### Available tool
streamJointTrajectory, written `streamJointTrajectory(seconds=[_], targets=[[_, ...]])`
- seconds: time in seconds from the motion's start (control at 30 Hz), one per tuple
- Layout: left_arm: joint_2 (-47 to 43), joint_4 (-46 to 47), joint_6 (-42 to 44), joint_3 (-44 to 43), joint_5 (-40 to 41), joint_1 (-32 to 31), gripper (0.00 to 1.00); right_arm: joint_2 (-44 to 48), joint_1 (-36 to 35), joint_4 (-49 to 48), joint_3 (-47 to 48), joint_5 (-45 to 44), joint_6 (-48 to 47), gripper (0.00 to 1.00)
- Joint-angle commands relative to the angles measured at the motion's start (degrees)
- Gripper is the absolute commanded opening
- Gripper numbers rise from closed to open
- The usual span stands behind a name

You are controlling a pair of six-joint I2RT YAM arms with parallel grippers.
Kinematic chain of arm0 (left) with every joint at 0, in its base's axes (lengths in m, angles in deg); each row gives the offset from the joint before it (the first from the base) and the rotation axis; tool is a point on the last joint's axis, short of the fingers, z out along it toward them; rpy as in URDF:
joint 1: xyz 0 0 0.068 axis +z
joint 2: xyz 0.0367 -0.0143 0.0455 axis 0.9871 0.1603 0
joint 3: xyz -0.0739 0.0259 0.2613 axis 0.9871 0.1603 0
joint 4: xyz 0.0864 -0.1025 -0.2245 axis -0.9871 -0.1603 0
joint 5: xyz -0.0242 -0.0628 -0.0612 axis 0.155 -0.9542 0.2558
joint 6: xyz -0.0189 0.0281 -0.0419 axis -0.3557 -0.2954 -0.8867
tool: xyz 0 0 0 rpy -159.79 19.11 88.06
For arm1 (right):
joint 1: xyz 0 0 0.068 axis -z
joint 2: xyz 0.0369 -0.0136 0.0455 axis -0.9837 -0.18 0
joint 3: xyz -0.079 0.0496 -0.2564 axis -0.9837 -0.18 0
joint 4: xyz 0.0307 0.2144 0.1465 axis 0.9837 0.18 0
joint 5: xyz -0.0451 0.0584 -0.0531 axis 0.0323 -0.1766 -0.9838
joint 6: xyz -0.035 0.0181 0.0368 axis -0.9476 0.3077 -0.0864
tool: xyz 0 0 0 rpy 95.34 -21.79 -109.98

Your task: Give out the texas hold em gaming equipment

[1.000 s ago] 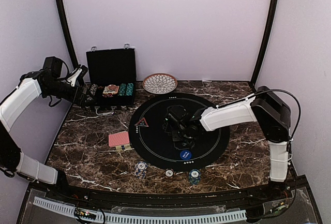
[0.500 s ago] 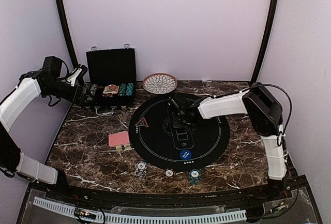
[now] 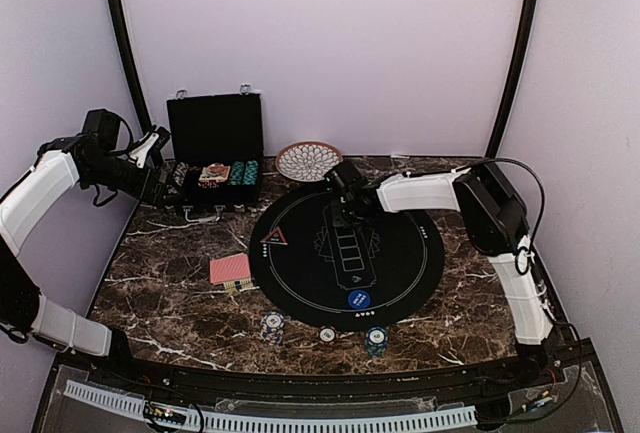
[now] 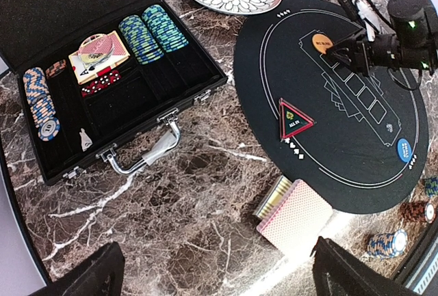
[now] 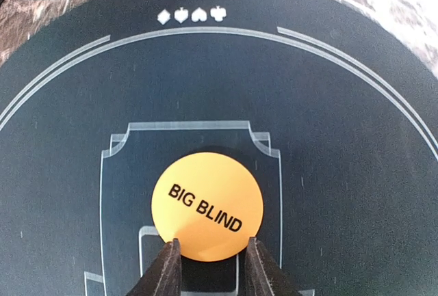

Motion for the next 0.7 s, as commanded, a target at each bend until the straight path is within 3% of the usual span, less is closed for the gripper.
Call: streamJointTrajectory(seconds=[0.0, 0.17, 0.27, 0.47, 0.67], targets=[[-1.66, -2.32, 1.15, -0.95, -2.11, 0.11, 0.99, -4.25, 1.73, 2.44, 3.98, 0.71, -2.60, 0.32], [-0.88, -3.22, 1.64, -1.03, -2.43, 0.11, 0.99, -2.24, 1.76, 2.87, 4.28, 0.20, -3.77, 0.36], [0.38, -4.47, 2.03, -1.78, -2.50, 0.13, 0.99, 3.16, 1.05, 2.36, 1.00, 0.89, -4.39, 0.49], [2.23, -7.93, 3.12, -2.02, -4.30, 0.06, 0.99, 16.30, -5.64, 1.60, -12.99, 0.38, -4.46, 0.71], [2.22, -8.11, 2.48, -1.09, -4.15, -0.48, 0.99, 26.95, -13.03, 3.52, -26.88, 2.50, -0.19, 0.74]])
